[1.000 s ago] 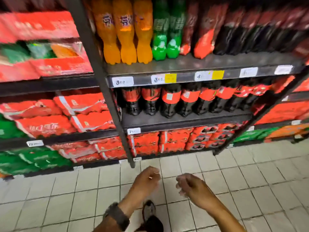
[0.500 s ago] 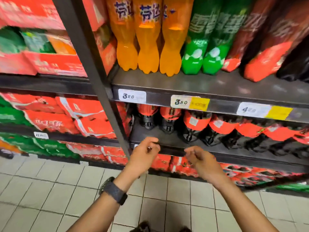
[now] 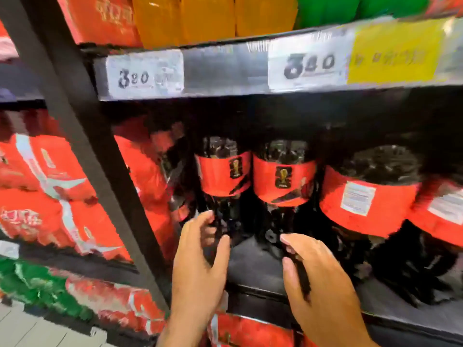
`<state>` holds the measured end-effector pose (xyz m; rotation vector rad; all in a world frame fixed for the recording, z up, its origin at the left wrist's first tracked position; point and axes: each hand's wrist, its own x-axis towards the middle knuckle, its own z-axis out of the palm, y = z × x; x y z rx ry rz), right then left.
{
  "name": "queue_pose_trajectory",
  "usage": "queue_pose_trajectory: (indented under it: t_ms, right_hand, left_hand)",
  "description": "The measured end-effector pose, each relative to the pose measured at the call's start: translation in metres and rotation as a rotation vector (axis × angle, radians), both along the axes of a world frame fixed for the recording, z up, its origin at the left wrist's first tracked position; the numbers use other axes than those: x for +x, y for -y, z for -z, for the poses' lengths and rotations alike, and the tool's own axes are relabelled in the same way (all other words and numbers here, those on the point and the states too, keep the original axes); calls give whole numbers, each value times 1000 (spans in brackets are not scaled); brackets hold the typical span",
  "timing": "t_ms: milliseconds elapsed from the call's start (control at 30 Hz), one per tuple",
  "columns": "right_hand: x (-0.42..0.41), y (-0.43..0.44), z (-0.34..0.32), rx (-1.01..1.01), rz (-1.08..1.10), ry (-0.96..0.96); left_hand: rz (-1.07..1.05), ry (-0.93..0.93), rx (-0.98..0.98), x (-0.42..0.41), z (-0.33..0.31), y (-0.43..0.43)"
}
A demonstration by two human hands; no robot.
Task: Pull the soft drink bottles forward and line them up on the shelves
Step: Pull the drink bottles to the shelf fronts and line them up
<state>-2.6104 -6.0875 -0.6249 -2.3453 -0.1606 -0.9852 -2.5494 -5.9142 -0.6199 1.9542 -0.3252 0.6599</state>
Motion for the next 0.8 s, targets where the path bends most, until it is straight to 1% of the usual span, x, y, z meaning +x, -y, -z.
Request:
queue_pose_trajectory:
  t_ms: [33, 67, 100, 133, 167, 233, 267, 367, 433, 533, 600, 667, 800]
  right_hand:
    - [3, 3, 13, -50, 18, 81]
    - [6, 6, 9, -56, 32, 72]
    - [5, 9, 24, -92, 49, 147]
    - [6, 11, 34, -118, 45, 183]
    - [8, 12, 32, -106, 43, 131]
    - [0, 12, 40, -147, 26, 171]
    - [3, 11, 38, -157, 22, 139]
    - [4, 6, 24, -199, 14, 221]
    - [6, 0, 0, -236, -5, 275]
    - [19, -5, -37, -241, 43, 250]
    - [25, -3, -43, -188, 90, 226]
    - [27, -2, -35, -65, 77, 171]
    - [23, -12, 24, 150, 46, -30]
  left_hand:
    - [-8, 77, -17, 3, 12, 4]
    - [-7, 97, -9, 9, 10, 4]
    - [-35, 159, -29, 9, 24, 7]
    - [-53, 202, -38, 9, 32, 11]
    - [-59, 195, -40, 16, 33, 12]
    - [-86, 228, -104, 17, 42, 15]
    - [-84, 179, -100, 25, 44, 15]
    - [-62, 104, -118, 38, 41, 17]
    - [-36, 66, -166, 42, 37, 18]
    - [-21, -22, -199, 54, 29, 24]
    - [-1, -50, -217, 62, 26, 27]
    - [8, -61, -231, 73, 23, 28]
    - [47, -83, -219, 80, 33, 34]
